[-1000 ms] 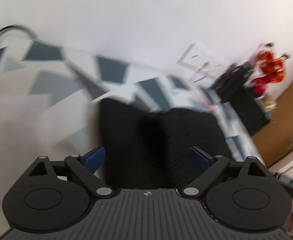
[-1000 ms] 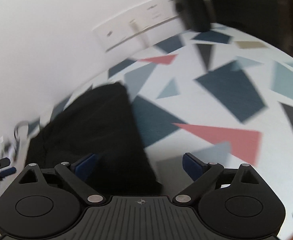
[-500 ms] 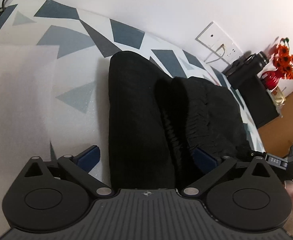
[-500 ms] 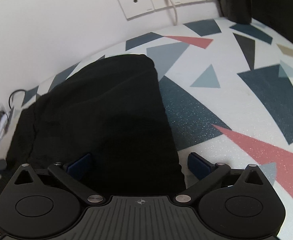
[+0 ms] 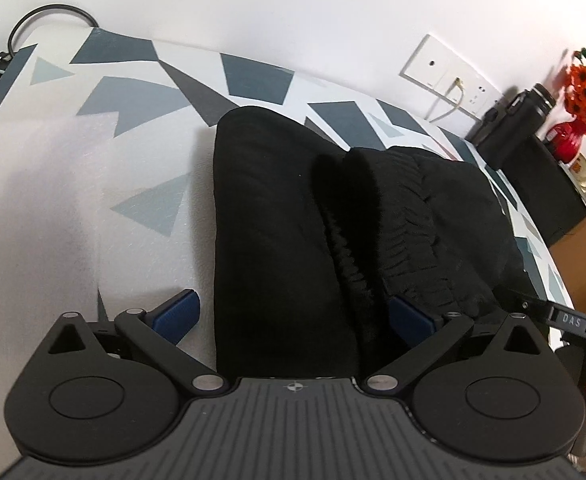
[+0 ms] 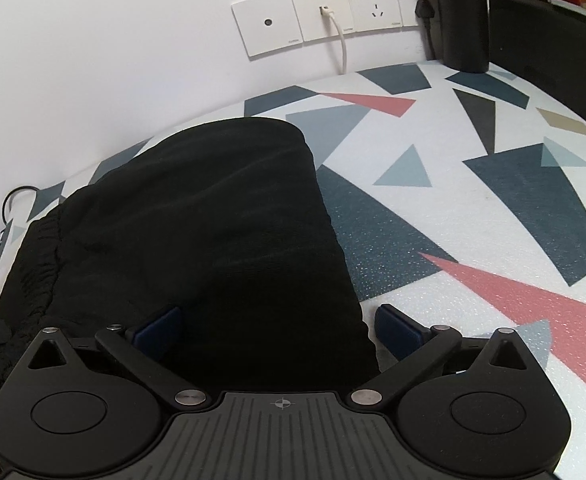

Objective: Fold clothes
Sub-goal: 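Open the left tool and release the sock onto the trouser pile, then grasp the black trouser pile edge with the right tool while the left tool grasps it too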

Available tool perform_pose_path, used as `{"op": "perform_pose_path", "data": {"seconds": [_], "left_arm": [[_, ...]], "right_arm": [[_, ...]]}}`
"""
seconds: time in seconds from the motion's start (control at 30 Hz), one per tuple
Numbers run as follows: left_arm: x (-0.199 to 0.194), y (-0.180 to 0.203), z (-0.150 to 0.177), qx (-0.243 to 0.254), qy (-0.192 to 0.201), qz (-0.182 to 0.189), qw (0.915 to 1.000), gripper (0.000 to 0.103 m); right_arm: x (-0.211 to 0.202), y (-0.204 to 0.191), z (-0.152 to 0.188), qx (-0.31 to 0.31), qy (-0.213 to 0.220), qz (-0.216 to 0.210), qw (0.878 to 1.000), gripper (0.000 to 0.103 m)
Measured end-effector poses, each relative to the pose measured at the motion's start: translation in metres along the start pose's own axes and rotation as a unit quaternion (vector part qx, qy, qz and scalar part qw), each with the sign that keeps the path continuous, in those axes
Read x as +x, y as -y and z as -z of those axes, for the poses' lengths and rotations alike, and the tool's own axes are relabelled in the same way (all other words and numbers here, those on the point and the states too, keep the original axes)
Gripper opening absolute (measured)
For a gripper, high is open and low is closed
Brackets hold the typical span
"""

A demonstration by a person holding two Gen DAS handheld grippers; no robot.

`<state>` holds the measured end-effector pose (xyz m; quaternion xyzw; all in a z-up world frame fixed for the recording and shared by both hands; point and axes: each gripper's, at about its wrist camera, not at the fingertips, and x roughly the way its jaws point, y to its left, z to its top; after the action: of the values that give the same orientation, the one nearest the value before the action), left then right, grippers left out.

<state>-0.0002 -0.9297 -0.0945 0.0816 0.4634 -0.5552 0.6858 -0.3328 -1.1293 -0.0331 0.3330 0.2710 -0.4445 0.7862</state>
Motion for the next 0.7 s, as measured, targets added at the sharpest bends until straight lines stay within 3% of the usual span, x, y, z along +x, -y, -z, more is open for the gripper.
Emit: {"op": "perform_pose_path", "data": {"seconds": [0.2,0.47,0.7], "left_arm": [[-0.001,-0.005,0.001,-0.036,0.017,0.000,0.9992,0.103],[-0.005,-0.020,0.004,-0.080,0.042,0.034,0.9953,0.103],[-0.001,-0.011,0.002,-0.052,0.028,0.019,0.9981,0.103]], "right_arm": [[-0.002,0.005,-0.001,0.022,-0.005,-0.028,0.999,0.102],[-0.003,0.001,0.000,0.014,-0.010,-0.052,0.999,0.102],[0.000,-0.004,-0.003,-0.022,-0.026,-0.052,0.998,0.102]]}}
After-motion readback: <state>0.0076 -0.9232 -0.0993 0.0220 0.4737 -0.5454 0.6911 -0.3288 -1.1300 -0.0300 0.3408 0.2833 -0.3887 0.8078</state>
